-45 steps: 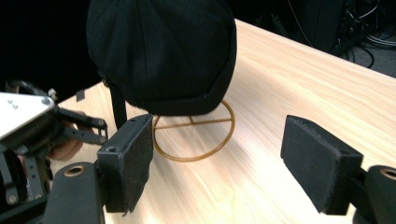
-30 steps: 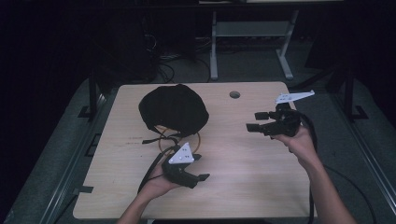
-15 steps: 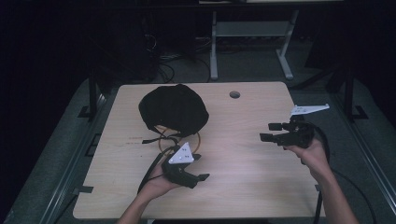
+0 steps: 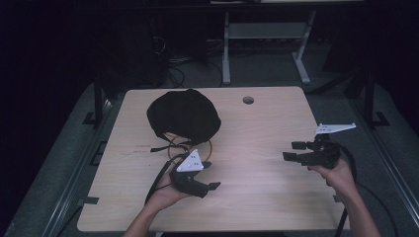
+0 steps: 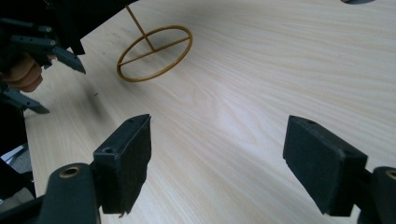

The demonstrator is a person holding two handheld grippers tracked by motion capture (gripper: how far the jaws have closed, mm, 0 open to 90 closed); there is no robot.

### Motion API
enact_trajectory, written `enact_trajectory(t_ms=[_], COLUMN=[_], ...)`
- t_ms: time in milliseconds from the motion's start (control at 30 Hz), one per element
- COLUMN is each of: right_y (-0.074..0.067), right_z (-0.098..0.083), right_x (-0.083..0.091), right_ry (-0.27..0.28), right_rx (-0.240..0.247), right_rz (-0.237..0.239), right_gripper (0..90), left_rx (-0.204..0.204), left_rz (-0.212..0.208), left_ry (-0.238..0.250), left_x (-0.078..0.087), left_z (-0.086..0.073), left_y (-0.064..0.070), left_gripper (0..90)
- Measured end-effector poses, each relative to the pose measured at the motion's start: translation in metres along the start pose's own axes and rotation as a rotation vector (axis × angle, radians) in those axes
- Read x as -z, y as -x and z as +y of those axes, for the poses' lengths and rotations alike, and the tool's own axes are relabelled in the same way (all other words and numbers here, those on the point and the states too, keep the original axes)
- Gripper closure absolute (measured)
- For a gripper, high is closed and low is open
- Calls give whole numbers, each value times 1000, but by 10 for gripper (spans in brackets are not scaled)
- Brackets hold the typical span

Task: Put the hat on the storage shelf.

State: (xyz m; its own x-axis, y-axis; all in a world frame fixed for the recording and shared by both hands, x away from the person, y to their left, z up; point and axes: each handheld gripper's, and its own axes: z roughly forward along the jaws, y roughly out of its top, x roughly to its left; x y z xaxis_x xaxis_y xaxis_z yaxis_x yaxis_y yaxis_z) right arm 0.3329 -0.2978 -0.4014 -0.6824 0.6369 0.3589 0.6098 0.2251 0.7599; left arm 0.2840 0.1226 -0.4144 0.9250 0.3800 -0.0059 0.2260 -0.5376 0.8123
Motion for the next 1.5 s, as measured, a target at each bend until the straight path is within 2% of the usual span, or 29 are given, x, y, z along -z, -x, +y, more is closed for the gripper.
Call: enact_trajectory(t_ms=[667, 900, 1067, 1167, 1500], right_y=[1, -3, -4, -7, -17], right_z=[-37, -54, -66, -72, -85], right_x=[10, 13, 15, 17, 20], right_ry=[-1, 11, 1, 15, -4], right_rx=[-27, -14, -31, -33, -16], right_rz=[-7, -18, -19, -22, -49], right_gripper=[230, 231, 230, 230, 220], left_rx=[6, 4, 3, 6, 3], left_rz=[7, 7, 6, 3, -10], left_ry=[3, -8, -6, -6, -16], left_x=[1, 0, 0, 0, -2], left_z=[-1, -2, -3, -3, -4], left_y=[-1, -1, -1, -1, -1], left_gripper=[278, 275, 275, 275, 275])
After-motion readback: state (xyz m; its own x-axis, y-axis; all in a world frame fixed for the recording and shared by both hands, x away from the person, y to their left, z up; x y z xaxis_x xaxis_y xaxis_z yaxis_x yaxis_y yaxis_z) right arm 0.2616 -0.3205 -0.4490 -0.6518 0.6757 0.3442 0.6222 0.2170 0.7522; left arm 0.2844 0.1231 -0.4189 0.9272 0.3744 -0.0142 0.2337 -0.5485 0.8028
